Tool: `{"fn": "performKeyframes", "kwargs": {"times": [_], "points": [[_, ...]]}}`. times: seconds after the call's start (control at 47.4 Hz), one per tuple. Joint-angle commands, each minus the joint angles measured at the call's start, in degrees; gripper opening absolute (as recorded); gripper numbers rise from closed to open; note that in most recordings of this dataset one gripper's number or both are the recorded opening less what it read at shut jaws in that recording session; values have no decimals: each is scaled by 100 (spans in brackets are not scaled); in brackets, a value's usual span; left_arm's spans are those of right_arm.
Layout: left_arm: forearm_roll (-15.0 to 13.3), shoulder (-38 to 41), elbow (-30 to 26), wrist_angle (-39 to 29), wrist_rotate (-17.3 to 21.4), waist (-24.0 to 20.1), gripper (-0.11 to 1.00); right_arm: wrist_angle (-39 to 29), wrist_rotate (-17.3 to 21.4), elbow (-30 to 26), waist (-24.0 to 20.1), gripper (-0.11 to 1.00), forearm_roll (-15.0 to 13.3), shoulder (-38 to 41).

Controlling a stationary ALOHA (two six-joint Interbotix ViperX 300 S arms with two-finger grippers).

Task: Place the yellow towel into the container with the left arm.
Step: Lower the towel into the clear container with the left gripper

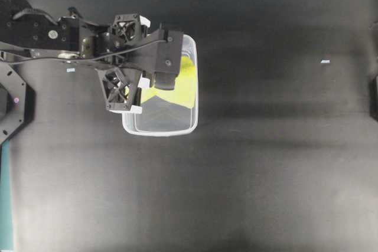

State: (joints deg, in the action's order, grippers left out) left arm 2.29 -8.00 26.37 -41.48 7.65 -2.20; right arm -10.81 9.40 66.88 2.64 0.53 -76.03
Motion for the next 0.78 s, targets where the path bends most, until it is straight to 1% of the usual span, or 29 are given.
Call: {"fn": "performKeyframes", "kwargs": {"times": [0.0, 0.021, 0.063, 0.127, 0.169, 0.253, 0.295, 0.337, 0.38, 0.464, 0.527, 0.654, 0.759], "points": [[9, -53, 35, 114, -9, 0, 8, 26, 9, -44, 0, 68, 18, 35], [18, -53, 62, 132, 0, 0, 11, 35, 9, -44, 0, 68, 18, 26], [9, -35, 88, 185, 0, 0, 20, 26, 9, -44, 0, 68, 18, 26], [9, -26, 123, 281, 0, 9, 38, 26, 9, -35, 0, 68, 18, 26], [18, -35, 141, 387, -18, 18, 53, 44, 9, -35, 0, 68, 18, 26], [18, -53, 176, 606, -53, 26, 76, 53, 9, -26, 0, 68, 18, 26], [18, -97, 193, 694, -88, 26, 84, 53, 9, -18, 0, 68, 18, 26], [18, -176, 211, 773, -141, 26, 89, 62, 9, -18, 0, 68, 18, 18], [9, -272, 220, 800, -185, 35, 90, 53, 9, -9, 0, 68, 18, 18], [18, -642, 308, 888, -352, 53, 84, 53, 9, -18, 0, 68, 18, 9], [18, -958, 439, 1099, -475, 79, 84, 35, 9, -18, 0, 68, 18, 0], [9, -1793, 888, 1758, -598, 79, 84, 26, 9, 0, 0, 68, 18, 0], [18, -2593, 1389, 2250, -554, 53, 84, 26, 9, 18, 0, 68, 18, -18]]}}
